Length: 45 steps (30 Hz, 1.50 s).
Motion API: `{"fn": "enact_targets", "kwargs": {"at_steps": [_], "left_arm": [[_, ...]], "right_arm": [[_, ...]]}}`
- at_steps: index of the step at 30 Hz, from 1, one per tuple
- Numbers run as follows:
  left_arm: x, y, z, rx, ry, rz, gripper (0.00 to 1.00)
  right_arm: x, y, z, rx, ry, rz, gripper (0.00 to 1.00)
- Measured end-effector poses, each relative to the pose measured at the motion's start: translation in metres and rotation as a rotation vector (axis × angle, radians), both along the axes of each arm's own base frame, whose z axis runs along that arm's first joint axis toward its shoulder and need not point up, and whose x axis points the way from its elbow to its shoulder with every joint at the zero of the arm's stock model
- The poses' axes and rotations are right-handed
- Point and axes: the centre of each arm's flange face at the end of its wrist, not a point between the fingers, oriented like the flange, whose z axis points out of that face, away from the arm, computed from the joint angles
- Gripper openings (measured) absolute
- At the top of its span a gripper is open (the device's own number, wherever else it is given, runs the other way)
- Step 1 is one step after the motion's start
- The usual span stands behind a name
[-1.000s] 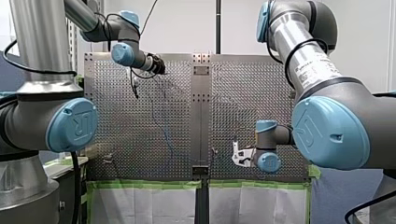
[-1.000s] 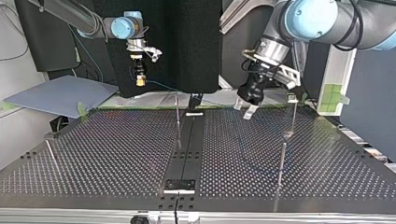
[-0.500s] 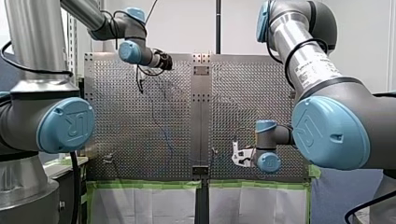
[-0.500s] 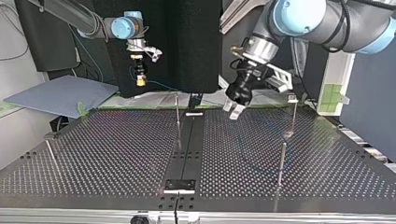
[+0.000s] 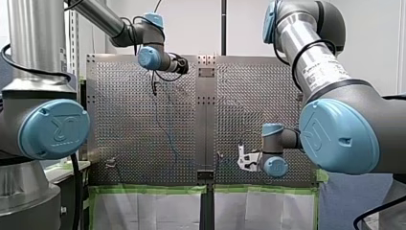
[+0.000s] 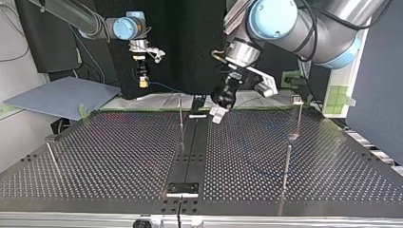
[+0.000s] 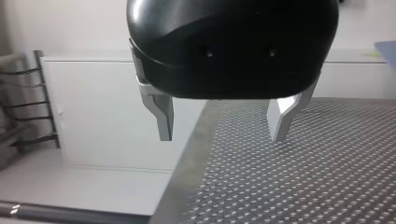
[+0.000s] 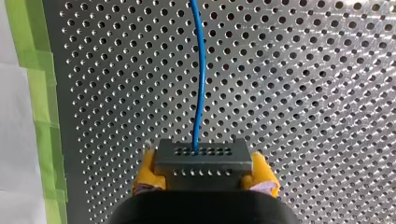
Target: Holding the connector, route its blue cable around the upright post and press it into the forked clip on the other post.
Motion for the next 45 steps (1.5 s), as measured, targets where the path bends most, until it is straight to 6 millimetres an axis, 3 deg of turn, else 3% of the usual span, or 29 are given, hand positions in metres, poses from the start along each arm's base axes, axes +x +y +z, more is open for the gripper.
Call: {"fn": "enact_targets", "kwargs": {"at_steps": [9,19,30,45], "left_arm": [[0.010,-0.021,-0.031,0.070,-0.023,0.043,1.00],[0.037,-0.011,-0.037,0.120,-0.086,0.168,1.00],[0.070,-0.011,-0.062,0.227,-0.073,0.285,1.00],[0.101,0.006,-0.062,0.327,-0.081,0.467,1.00]], "right_arm": [[0.001,0.000,0.000,0.001,-0.004,0.005,0.00],[0.001,0.001,0.000,0.002,-0.004,0.007,0.00],[0.002,0.001,0.000,0.001,-0.004,0.008,0.00],[0.003,0.001,0.000,0.000,-0.006,0.021,0.00]]}}
